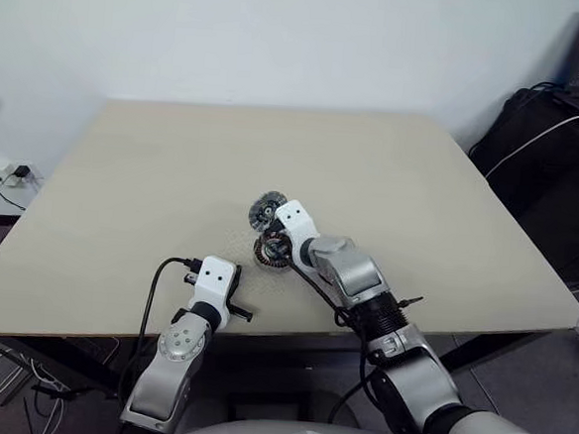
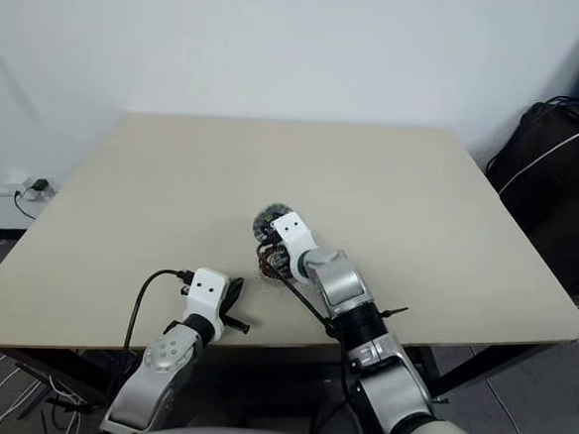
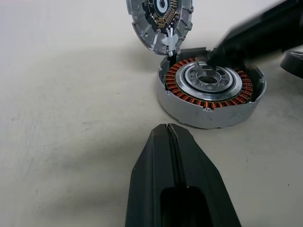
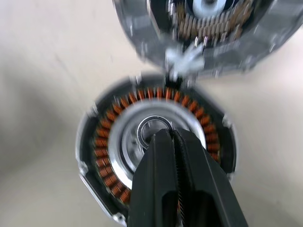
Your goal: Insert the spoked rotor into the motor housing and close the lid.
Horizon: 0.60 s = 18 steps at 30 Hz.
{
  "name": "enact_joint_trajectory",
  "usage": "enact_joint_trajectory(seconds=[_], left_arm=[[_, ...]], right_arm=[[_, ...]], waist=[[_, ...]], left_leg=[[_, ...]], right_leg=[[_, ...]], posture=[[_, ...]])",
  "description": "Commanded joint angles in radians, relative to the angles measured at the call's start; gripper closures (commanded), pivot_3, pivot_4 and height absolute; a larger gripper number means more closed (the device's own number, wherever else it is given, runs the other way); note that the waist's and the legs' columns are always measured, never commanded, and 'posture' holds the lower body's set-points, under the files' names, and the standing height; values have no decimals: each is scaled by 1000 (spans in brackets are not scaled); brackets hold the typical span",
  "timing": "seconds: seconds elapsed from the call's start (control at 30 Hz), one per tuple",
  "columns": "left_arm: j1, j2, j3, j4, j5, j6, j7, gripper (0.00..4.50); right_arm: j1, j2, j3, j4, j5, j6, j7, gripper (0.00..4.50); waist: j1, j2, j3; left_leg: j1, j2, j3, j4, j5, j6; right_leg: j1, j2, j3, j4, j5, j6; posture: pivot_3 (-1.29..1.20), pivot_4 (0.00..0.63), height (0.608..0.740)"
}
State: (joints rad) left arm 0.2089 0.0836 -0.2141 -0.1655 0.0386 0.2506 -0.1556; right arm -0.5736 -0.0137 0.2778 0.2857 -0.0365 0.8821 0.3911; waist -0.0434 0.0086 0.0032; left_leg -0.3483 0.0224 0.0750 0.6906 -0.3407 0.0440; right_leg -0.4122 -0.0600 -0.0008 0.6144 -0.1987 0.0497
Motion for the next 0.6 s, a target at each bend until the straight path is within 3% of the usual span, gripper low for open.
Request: enact_joint_trajectory(seconds=[0.03, 0.6], left_arm=[[-16, 0, -6, -12, 3, -15, -5, 4500], [-20, -11, -4, -1, 2, -21, 4, 4500]], right_arm=[[-27, -1, -23, -68, 28, 16, 8, 4470], [-107, -49, 42, 39, 24, 44, 56, 4470]], waist=[[0, 0, 0], [2, 0, 0]], left_leg=[[0, 0, 0, 0, 0, 0], [0, 0, 0, 0, 0, 0]], right_leg=[[0, 0, 0, 0, 0, 0], [0, 0, 0, -1, 0, 0]], posture=[[0, 0, 740], [0, 0, 740]])
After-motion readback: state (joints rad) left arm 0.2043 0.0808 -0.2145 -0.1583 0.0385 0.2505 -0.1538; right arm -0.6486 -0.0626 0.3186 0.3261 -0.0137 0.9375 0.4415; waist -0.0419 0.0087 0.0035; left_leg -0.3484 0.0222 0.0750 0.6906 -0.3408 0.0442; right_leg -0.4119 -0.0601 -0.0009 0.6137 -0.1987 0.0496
